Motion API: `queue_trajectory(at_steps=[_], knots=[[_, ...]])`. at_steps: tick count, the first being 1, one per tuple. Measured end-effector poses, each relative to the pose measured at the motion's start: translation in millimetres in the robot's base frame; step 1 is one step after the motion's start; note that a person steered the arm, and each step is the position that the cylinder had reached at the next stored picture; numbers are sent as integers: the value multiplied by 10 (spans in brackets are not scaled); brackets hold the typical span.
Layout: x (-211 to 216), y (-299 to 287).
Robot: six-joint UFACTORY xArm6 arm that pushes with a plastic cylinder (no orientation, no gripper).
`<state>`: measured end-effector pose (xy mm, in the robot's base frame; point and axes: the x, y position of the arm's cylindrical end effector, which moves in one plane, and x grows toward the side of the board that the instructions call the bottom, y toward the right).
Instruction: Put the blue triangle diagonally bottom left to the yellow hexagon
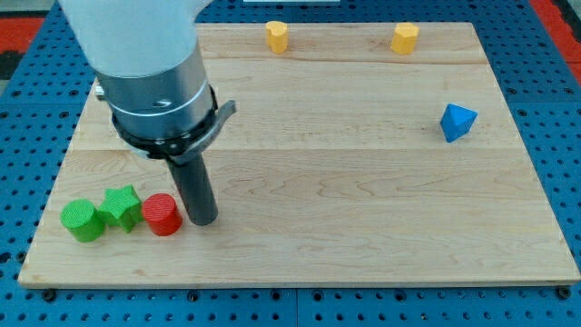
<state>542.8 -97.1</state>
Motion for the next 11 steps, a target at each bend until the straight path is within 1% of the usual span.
queue_trajectory(at_steps=[1, 2, 3, 4, 5, 6, 7, 8, 9, 11], knots=[[-62, -63], [21, 1183], [-52, 2521], [-507, 3692], [-846, 3893], [-961, 3548], [-1210, 3333], [-1408, 3465], [-1525, 2612], [-1525, 232]])
